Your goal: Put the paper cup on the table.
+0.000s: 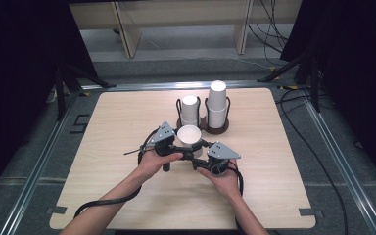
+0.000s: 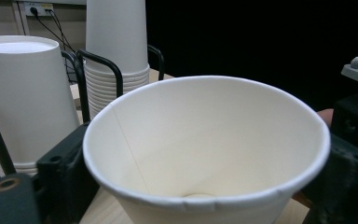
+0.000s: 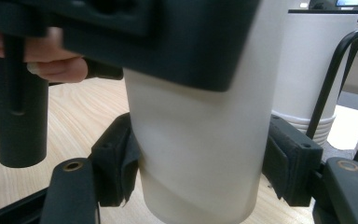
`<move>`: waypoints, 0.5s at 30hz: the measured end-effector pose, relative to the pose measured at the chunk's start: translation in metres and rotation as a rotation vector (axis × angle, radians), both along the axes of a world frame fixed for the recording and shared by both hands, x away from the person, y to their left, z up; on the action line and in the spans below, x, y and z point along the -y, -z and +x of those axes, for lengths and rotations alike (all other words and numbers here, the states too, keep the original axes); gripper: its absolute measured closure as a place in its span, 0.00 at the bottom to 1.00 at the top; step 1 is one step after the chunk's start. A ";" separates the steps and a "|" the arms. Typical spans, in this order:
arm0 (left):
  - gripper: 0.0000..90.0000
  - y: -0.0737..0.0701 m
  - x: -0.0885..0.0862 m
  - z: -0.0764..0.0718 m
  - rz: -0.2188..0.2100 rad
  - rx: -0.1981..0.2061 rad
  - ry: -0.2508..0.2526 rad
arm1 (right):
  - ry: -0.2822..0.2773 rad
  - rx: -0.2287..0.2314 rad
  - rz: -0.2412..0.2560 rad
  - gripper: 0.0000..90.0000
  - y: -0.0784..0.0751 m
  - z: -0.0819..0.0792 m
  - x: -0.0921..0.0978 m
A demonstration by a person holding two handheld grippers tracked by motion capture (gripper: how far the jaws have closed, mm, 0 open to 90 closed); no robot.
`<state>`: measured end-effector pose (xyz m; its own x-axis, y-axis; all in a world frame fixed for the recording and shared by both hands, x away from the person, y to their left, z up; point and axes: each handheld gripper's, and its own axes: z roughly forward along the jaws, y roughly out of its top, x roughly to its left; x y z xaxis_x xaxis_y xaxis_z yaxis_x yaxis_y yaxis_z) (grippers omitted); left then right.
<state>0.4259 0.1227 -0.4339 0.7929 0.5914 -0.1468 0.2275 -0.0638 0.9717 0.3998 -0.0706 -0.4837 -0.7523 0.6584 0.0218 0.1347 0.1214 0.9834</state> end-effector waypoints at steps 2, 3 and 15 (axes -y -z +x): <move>0.15 0.000 0.000 0.000 -0.009 0.011 0.005 | 0.000 0.001 0.009 0.38 0.000 0.000 0.000; 0.16 0.000 0.000 -0.001 0.004 0.010 0.001 | -0.005 -0.001 0.011 0.37 0.000 0.001 -0.001; 0.23 -0.003 0.001 -0.005 0.043 0.085 -0.004 | 0.008 -0.031 -0.026 0.26 0.000 0.001 0.000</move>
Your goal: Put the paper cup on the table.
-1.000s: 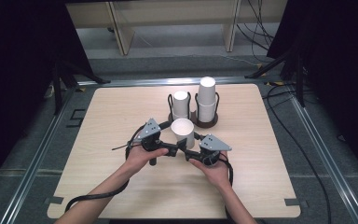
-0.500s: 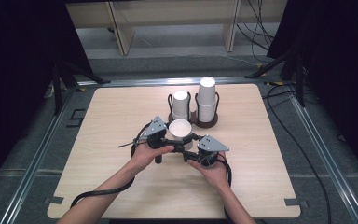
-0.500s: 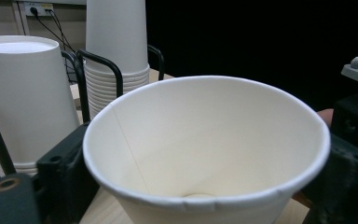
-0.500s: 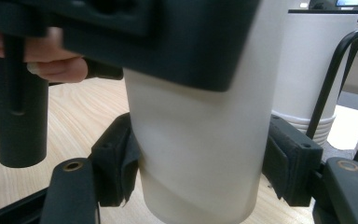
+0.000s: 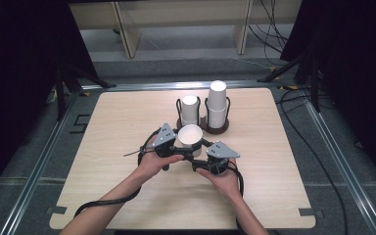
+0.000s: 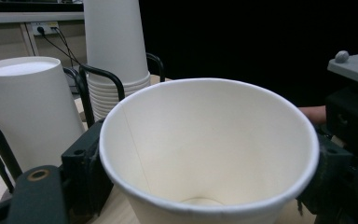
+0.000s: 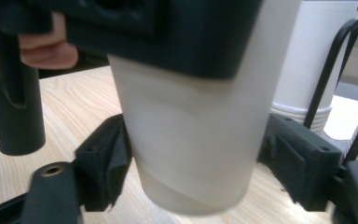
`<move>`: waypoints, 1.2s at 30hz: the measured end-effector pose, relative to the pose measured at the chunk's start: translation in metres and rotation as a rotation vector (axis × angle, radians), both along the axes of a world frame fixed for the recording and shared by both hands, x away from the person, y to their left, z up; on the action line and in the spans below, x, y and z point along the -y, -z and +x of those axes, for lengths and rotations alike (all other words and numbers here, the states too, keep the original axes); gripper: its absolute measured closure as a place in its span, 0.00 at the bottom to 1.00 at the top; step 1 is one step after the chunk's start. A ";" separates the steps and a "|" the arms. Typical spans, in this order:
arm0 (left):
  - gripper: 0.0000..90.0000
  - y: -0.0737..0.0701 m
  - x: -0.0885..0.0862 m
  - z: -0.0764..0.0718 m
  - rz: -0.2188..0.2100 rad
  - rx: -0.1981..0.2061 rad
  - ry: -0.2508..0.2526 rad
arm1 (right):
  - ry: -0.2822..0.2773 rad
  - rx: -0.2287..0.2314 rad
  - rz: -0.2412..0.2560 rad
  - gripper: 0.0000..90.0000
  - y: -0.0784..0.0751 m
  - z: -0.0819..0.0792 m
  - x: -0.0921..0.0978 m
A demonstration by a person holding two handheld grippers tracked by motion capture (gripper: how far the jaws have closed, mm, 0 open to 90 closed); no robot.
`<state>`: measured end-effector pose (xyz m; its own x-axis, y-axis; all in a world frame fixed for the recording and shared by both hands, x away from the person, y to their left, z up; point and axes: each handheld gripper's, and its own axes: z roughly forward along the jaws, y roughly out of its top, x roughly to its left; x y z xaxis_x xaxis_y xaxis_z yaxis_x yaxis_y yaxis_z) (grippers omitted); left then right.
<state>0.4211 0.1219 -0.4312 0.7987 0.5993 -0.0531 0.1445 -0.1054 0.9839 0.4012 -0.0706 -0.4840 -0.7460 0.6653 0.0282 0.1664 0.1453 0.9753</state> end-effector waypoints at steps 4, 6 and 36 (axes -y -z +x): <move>0.23 -0.002 -0.003 0.001 0.013 0.020 -0.012 | 0.015 -0.024 0.000 0.21 0.000 -0.001 0.001; 0.23 -0.005 -0.007 0.002 0.009 0.030 -0.024 | 0.020 -0.019 -0.005 0.20 -0.001 -0.001 0.002; 0.24 -0.011 -0.052 0.026 0.066 0.109 -0.187 | 0.052 -0.027 0.017 0.21 -0.003 0.000 0.011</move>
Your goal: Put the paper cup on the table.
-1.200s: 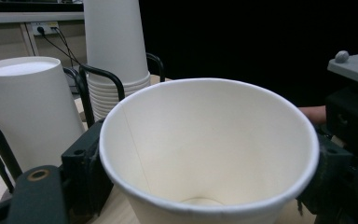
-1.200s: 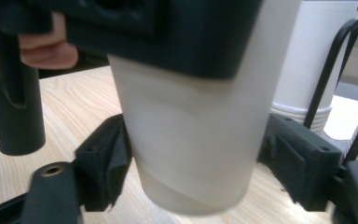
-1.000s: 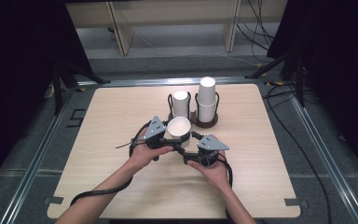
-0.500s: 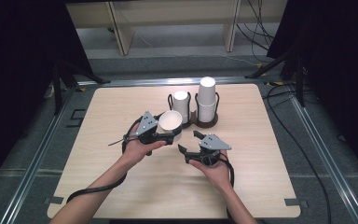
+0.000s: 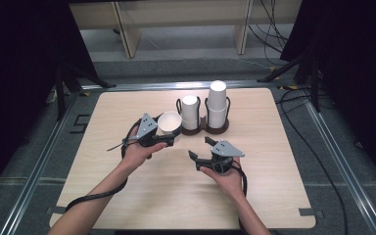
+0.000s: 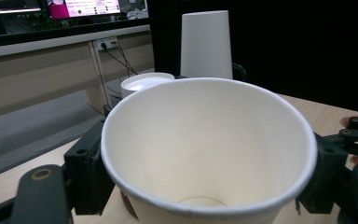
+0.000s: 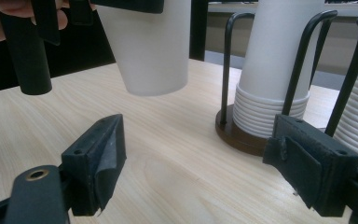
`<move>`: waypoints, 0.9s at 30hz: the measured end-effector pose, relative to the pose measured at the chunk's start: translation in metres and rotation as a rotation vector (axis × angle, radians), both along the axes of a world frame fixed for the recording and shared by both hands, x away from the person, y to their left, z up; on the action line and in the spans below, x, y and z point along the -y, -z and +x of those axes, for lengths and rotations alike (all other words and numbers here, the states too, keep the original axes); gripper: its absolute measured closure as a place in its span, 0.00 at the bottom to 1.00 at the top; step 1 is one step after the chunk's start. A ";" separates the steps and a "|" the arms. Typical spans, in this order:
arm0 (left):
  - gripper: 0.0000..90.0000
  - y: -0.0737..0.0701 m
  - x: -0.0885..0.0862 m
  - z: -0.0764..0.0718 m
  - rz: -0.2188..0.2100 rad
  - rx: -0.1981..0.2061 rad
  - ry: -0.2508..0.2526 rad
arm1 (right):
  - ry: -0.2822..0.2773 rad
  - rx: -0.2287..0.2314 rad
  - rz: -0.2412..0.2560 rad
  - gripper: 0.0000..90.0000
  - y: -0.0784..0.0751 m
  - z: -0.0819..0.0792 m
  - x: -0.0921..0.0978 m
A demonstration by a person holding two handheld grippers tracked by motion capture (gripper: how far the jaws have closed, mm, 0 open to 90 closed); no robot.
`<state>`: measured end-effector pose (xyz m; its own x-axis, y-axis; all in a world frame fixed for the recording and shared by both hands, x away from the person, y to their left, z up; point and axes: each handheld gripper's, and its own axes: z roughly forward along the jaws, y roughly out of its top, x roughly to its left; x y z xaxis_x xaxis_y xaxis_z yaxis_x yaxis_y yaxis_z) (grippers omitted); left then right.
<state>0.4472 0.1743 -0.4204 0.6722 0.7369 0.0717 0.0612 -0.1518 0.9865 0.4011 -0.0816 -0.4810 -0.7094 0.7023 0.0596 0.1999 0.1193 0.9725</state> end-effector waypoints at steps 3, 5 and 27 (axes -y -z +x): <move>0.24 0.001 -0.003 0.003 -0.002 0.000 -0.009 | 0.002 -0.001 -0.001 0.22 0.000 0.000 0.000; 0.24 0.001 -0.006 0.005 -0.005 0.000 -0.018 | 0.002 -0.001 -0.001 0.22 0.000 0.000 0.000; 0.25 0.015 -0.026 0.034 0.044 0.002 -0.151 | 0.009 0.008 0.014 0.22 -0.001 0.001 0.002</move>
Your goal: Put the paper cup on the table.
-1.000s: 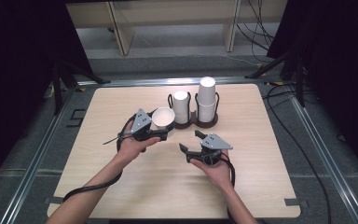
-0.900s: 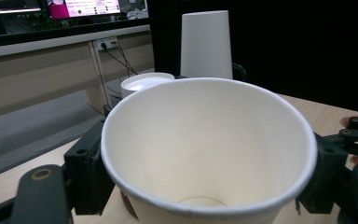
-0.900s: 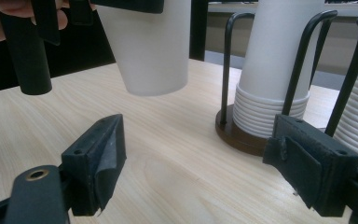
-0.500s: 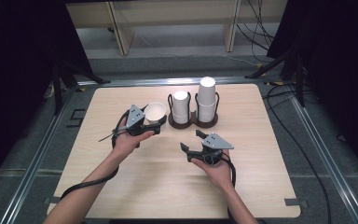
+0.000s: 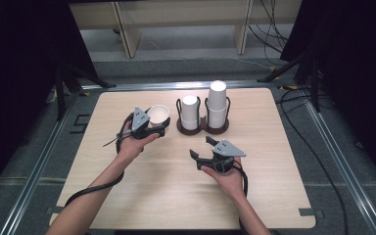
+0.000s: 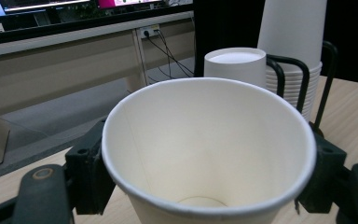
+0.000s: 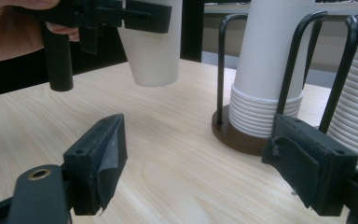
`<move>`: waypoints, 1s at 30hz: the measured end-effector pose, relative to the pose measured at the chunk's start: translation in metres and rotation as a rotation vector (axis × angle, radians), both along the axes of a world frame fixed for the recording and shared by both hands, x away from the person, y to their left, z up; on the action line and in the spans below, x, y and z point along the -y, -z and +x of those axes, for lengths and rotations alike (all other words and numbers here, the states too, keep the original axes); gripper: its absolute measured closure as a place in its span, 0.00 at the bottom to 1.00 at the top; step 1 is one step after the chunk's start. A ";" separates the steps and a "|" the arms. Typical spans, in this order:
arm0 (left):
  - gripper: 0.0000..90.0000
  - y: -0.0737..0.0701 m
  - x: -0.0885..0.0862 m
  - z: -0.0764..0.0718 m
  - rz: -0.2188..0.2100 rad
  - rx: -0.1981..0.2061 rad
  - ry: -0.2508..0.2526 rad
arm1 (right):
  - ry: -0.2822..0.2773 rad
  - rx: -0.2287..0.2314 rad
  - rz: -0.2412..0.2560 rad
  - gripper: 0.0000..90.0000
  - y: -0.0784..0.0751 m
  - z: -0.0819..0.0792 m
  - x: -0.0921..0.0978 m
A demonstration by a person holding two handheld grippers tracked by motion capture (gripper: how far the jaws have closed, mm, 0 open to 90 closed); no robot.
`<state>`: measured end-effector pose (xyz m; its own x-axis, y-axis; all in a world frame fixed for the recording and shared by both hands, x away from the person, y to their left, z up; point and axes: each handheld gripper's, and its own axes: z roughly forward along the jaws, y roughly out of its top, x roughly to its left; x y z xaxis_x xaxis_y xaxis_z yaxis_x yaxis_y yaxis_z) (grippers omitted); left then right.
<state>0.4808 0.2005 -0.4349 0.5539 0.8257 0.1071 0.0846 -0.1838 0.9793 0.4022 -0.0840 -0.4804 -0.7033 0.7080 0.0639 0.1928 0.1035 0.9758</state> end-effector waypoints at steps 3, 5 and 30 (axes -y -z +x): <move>0.24 0.003 -0.001 0.004 0.001 0.005 -0.017 | -0.005 0.004 0.009 0.22 0.000 0.001 0.000; 0.24 0.004 -0.002 0.007 -0.002 -0.006 -0.033 | 0.006 -0.004 0.001 0.22 -0.001 0.000 0.000; 0.24 0.031 -0.007 0.035 0.028 -0.064 -0.166 | 0.004 -0.009 0.007 0.23 0.001 0.000 0.000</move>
